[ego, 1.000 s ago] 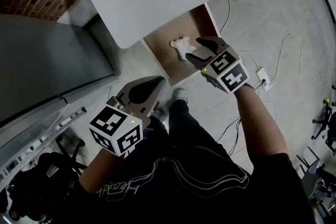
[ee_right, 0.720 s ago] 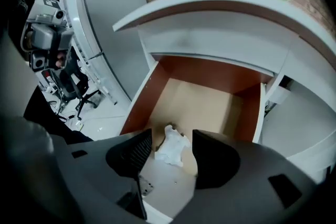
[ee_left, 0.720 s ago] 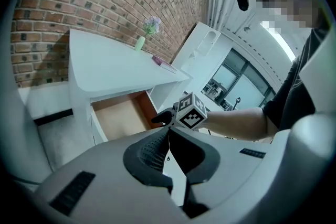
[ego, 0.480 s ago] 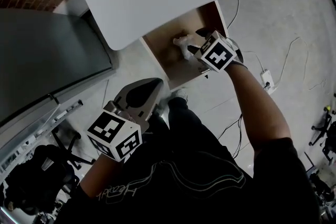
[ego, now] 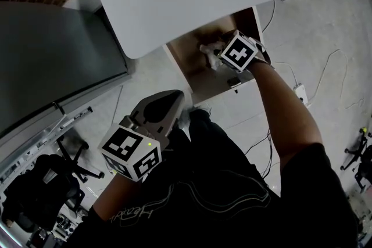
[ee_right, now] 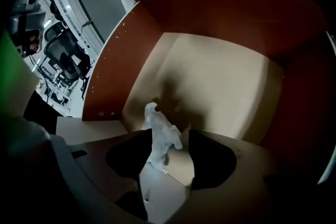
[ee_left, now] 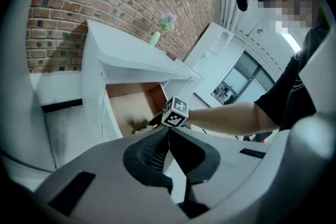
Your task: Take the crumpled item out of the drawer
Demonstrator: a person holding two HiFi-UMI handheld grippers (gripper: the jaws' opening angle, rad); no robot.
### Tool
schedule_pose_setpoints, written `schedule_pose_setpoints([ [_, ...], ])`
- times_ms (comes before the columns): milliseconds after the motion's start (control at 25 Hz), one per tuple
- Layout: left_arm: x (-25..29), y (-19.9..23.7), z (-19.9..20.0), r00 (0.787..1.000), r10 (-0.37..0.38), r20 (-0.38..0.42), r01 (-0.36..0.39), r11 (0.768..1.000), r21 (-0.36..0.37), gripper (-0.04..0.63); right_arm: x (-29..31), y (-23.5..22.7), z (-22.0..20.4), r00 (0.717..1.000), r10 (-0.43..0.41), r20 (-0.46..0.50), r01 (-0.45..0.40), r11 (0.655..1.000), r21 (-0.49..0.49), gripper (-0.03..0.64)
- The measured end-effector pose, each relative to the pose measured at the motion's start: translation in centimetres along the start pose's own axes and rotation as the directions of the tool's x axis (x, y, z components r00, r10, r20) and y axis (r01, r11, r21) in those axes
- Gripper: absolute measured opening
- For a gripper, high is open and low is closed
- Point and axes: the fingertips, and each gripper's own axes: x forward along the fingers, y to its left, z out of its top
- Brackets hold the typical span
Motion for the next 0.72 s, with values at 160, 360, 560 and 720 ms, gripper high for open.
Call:
schedule_pose_setpoints([
  [160,0.1,0.9,-0.2,1.0,0.018,0.002,-0.018,1.0,-0.013,0.023,1.0,-0.1,-0.4,1.0,0.017,-0.023,-0.017,1.0,-0.005,0.179],
  [360,0.0,1.3,-0.4,0.999,0.029,0.013,-0.029,0.999,-0.018,0.023,1.2,0.3,-0.4,0.999,0.029,-0.026,-0.03,0.999,-0.03,0.15],
  [560,0.3,1.7,-0.4,0.999,0.028,0.024,-0.027,1.0,-0.006,0.023,1.1,0.7,-0.2,0.998,0.055,-0.02,-0.056,0.998,-0.038,0.114],
  [720,0.2,1.5,-0.3,0.999,0.031,0.026,-0.031,1.0,-0.006,0.023,0.6,1.1,-0.2,0.999,0.052,-0.008,-0.053,0.998,-0.038,0.091],
])
